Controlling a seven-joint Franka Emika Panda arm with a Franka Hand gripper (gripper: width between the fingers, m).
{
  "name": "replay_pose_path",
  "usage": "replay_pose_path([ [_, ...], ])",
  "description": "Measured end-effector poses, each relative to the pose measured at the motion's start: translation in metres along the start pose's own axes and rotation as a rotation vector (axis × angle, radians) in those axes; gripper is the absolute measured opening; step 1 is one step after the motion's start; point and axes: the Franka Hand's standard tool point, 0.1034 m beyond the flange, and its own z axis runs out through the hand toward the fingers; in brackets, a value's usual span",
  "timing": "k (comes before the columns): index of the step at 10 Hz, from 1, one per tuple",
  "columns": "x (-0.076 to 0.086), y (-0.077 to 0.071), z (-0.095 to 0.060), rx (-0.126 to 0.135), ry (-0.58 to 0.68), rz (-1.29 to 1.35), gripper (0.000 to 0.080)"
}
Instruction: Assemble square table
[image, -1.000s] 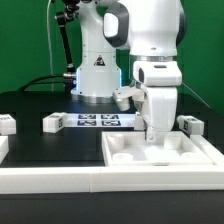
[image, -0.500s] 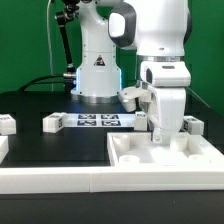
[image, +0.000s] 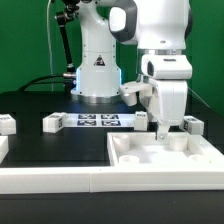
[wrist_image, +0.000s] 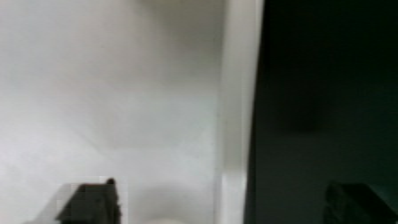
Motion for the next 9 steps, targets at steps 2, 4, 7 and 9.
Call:
replay_pose_path([
  [2, 0.017, -0.013, -0.017, -0.022, 0.005, 0.101, 0.0644],
  [4, 0.039, -0.017, -0.023, -0.035, 0.014, 0.197, 0.0648],
  [7, 0.042, -0.018, -0.020, -0.030, 0.015, 0.220, 0.0649],
  [9, 0.043, -0.018, -0.020, -0.028, 0.017, 0.272, 0.0649],
])
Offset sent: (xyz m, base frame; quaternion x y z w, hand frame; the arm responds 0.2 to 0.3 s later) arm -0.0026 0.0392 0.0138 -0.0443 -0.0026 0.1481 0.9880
